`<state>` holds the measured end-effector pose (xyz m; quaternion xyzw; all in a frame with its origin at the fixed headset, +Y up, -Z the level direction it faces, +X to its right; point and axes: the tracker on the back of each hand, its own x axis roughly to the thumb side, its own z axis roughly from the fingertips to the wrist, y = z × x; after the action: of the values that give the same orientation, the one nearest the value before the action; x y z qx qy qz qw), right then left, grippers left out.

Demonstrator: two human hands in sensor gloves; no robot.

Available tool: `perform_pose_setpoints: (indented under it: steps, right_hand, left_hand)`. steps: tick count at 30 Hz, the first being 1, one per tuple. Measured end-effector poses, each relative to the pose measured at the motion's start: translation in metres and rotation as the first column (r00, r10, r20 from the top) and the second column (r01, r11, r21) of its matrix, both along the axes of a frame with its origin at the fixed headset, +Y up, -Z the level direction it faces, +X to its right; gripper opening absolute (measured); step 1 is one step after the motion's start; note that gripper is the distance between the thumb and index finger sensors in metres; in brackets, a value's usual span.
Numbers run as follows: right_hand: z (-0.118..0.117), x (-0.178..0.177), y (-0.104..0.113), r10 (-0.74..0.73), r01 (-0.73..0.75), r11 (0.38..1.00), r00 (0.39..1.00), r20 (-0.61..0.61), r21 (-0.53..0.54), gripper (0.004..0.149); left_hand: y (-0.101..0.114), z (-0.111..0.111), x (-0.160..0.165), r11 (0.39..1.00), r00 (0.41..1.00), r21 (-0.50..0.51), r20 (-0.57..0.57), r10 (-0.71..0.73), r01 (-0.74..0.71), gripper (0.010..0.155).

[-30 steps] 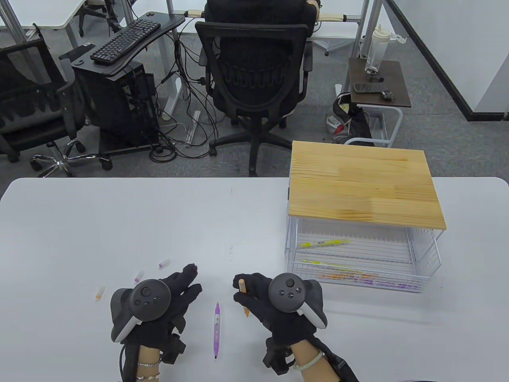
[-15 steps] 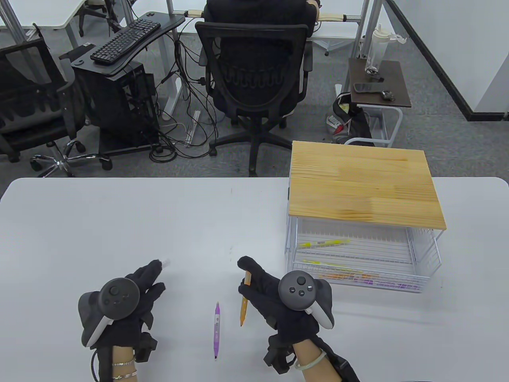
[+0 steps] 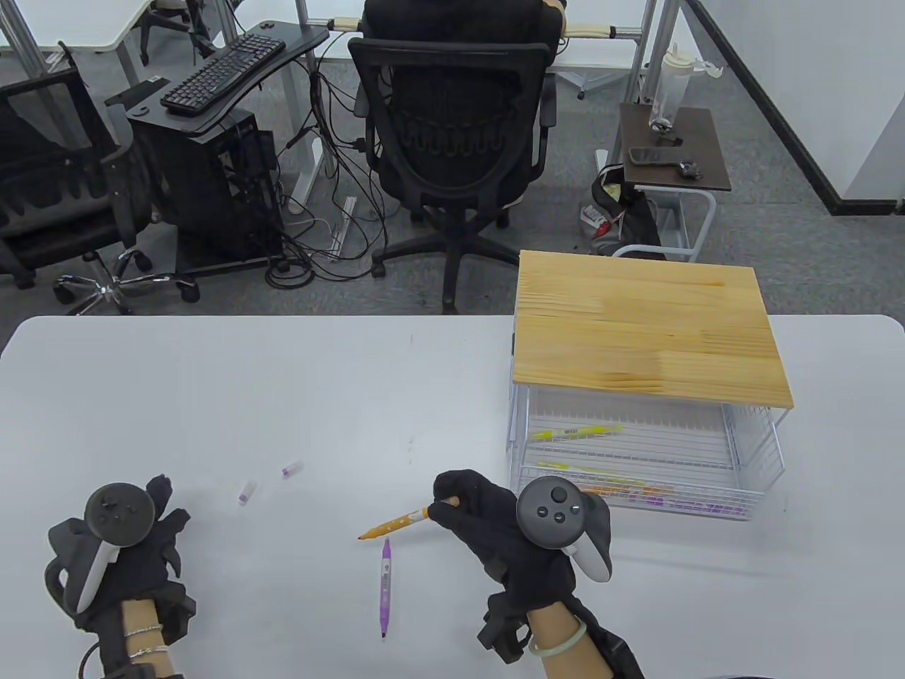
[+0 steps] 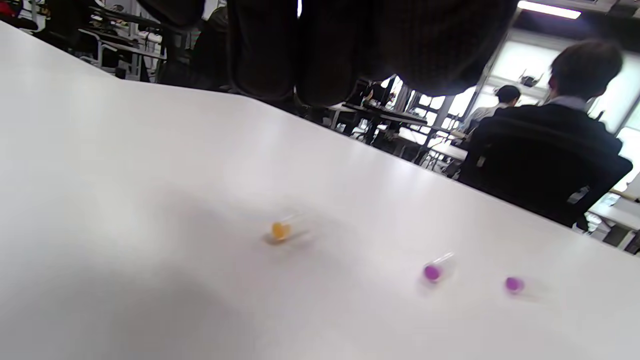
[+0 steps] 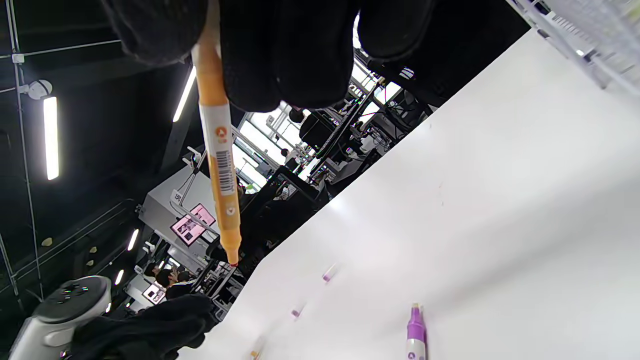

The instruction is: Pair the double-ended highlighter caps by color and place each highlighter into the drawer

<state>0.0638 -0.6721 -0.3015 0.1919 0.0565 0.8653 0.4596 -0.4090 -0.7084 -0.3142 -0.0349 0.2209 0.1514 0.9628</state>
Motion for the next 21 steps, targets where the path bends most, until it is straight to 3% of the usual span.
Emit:
perform_pose_setpoints:
  steps: [3,8,15,21]
  right_hand:
    - [0.004,0.001,0.004,0.001,-0.001,1.000,1.000,0.003,0.024,0.042]
    - [0.007,0.006,0.010,-0.011,0.011,0.999,1.000,-0.001,0.048,0.042]
    - [0.000,0.009,0.004,-0.009,0.009,1.000,1.000,0.008,0.014,0.042]
    - [-0.008,0.008,-0.005,0.008,-0.007,1.000,1.000,0.024,-0.020,0.042]
  left_hand:
    - [-0.020,-0.016,-0.003,0.994,0.999,-0.107,-0.033,-0.026,0.022,0.060]
    - [-0.038,-0.036,-0.001,0.981,0.995,-0.183,-0.069,-0.072,0.058,0.064]
    - [-0.054,-0.060,-0.001,0.940,0.975,-0.311,-0.121,-0.184,0.139,0.067]
    - [-0.057,-0.069,0.003,0.915,0.958,-0.339,-0.104,-0.268,0.219,0.067]
